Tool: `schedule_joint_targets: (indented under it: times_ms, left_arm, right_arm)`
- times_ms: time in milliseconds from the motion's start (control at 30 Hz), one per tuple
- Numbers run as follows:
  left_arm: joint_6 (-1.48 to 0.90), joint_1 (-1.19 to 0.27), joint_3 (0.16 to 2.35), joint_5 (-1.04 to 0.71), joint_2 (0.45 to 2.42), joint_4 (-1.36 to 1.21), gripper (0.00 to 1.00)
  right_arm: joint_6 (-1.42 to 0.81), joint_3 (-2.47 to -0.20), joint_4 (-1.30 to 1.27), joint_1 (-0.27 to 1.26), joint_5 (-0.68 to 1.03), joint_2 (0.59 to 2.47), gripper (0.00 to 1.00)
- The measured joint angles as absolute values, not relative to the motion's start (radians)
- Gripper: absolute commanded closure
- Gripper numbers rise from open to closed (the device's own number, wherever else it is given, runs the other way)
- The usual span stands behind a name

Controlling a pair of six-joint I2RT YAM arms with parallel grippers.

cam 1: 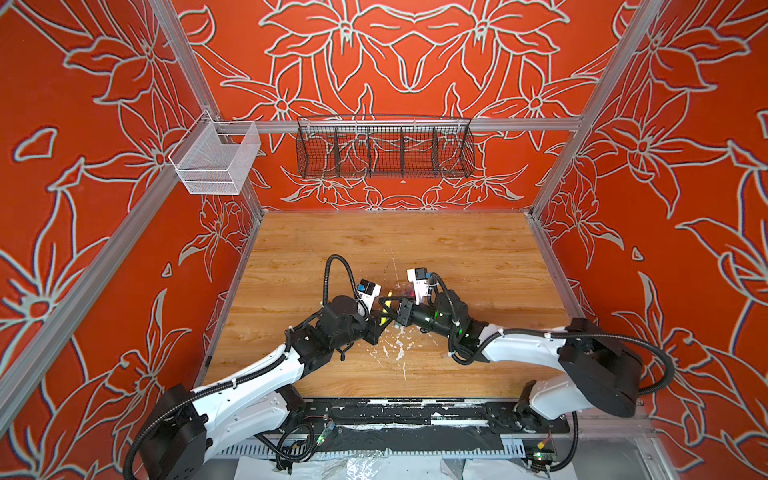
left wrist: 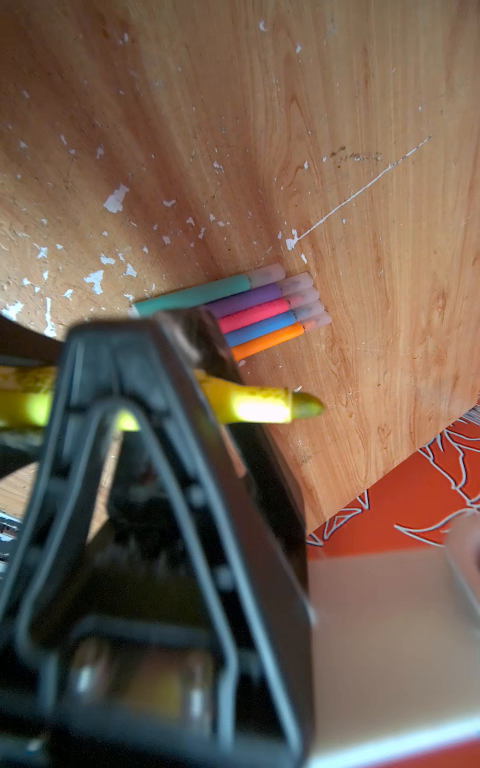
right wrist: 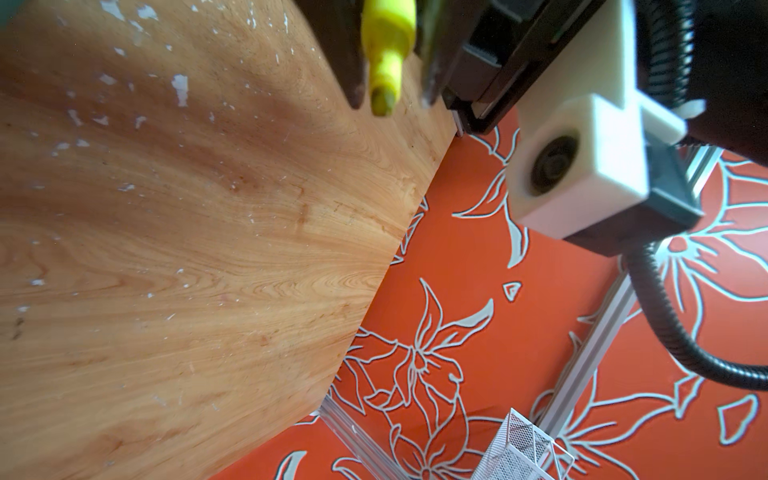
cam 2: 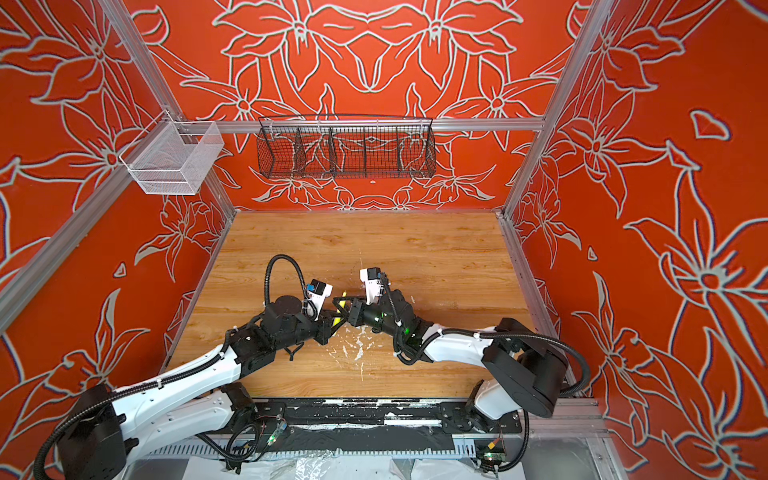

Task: Insert the pens into the pen caps
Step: 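Hold the yellow marker up with the left gripper while the right gripper nears the cap, then lower the right gripper over the translucent cap and close on it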

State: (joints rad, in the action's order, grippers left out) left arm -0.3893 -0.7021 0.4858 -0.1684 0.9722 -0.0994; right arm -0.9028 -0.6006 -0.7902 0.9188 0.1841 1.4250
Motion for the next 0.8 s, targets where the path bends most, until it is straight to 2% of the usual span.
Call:
schedule_joint_targets:
  times_ms: [100,367,600,800]
  left_arm:
    - [-0.394,-0.702,0.482,-0.150,0.973,-0.099,1.00]
    - [-0.410,-0.702,0.428,-0.106,0.975,-0.115,1.00]
    - [-0.405,-0.702,0.425,-0.092,1.015,-0.122,1.00]
    - [-0.382,-0.702,0.425,-0.111,1.018,-0.139,1.00]
  right_arm:
    - [-0.868,-0.594,-0.666,0.921,0.142,1.306,0.53]
    - [-0.815,-0.571,-0.206,0.921,-0.023,0.988,0.52]
    - [-0.812,-0.569,0.238,0.921,-0.075,0.935,0.51]
    - [-0.811,-0.569,0.456,0.920,-0.036,0.962,0.52]
